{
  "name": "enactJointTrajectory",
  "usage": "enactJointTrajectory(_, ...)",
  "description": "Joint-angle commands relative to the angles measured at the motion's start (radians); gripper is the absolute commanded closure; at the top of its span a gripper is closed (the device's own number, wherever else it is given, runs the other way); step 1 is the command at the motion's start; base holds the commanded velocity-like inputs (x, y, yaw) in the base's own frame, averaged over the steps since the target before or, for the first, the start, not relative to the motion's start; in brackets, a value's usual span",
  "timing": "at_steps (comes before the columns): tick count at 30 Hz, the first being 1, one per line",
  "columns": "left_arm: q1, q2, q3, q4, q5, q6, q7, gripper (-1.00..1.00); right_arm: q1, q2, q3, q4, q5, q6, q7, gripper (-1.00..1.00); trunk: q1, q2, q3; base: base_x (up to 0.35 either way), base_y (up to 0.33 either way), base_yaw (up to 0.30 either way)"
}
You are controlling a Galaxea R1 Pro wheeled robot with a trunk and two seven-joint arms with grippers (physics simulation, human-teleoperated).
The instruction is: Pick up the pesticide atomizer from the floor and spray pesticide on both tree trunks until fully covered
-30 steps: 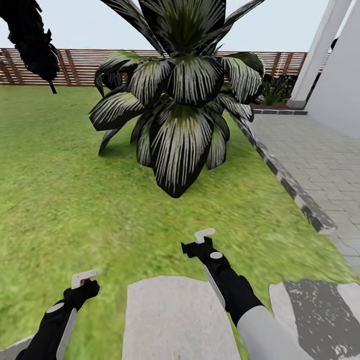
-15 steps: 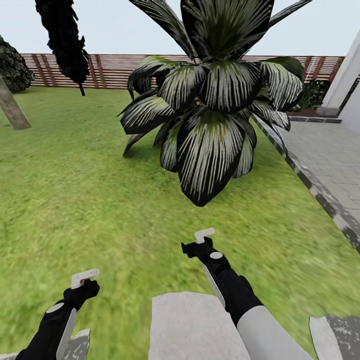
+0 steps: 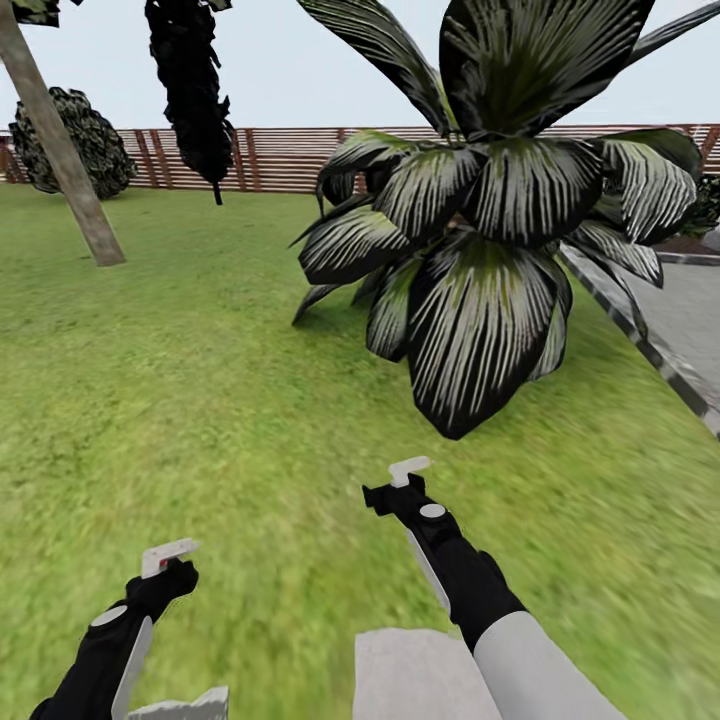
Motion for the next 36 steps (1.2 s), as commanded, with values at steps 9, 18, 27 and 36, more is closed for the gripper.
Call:
enactJointTrajectory(9, 0.000, 0.000, 0.002, -0.001, 0.002, 0.037, -0.006, 1.00, 0.000, 0.000, 0.001, -0.001, 0.005, 0.006, -0.001, -1.00, 0.000, 0.000, 0.009, 0.236, 0.244, 0.221)
enactJointTrajectory(18, -0.002, 0.002, -0.001, -0.001, 0.002, 0.043, -0.006, 1.00, 0.000, 0.000, 0.001, 0.000, 0.005, 0.006, -0.001, -1.00, 0.000, 0.000, 0.018, 0.266, 0.223, 0.221)
enactJointTrajectory(27, -0.036, 0.007, -0.012, -0.018, -0.009, 0.153, -0.007, 1.00, 0.000, 0.000, -0.001, 0.000, 0.005, 0.006, 0.001, -1.00, 0.000, 0.000, 0.027, 0.293, 0.191, 0.221)
enactJointTrajectory(36, -0.063, -0.002, -0.030, -0.016, -0.011, 0.156, -0.006, 1.00, 0.000, -0.001, -0.003, 0.000, 0.004, 0.005, -0.001, -1.00, 0.000, 0.000, 0.034, 0.293, 0.192, 0.186)
